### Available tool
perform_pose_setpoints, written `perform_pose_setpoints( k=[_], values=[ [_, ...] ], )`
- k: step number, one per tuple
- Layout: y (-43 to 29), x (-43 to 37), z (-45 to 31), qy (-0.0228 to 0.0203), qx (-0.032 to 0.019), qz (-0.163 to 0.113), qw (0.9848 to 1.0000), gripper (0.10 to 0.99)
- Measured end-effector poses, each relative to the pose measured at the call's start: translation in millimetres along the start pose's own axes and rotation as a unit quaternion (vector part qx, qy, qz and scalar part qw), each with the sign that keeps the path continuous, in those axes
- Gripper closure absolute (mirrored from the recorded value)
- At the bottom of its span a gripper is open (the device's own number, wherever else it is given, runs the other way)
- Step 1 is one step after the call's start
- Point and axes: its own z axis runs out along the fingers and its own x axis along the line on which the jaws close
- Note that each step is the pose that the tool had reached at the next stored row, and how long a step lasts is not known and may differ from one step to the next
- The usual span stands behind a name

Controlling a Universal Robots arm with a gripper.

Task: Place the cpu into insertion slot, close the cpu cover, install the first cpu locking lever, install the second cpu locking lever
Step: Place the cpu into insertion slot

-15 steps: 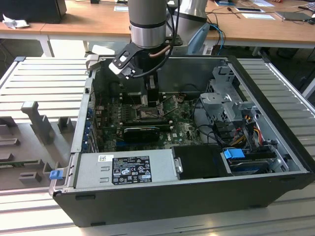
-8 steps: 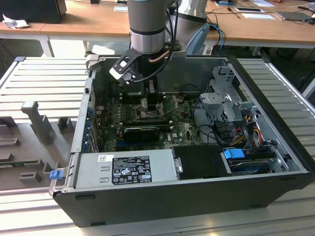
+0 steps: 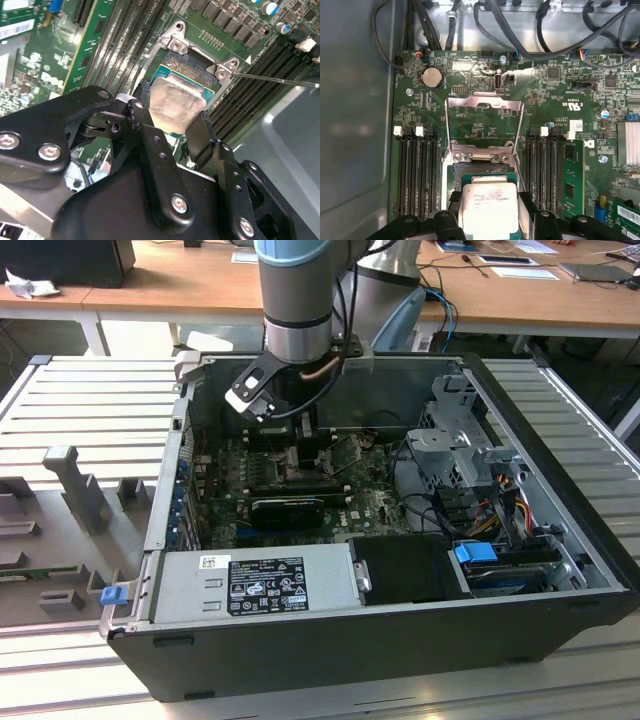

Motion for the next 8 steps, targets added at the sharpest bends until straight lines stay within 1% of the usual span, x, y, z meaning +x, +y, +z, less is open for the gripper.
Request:
perform_pose_setpoints(
  k=[2, 8],
  values=[
    [-0.4, 1.1, 6.1, -0.0004, -0.0001, 0.005, 1.0, 0.561],
    [-1.3, 1.4, 16.0, -0.0014, -0.0002, 0.013, 0.9999, 0.561]
  ],
)
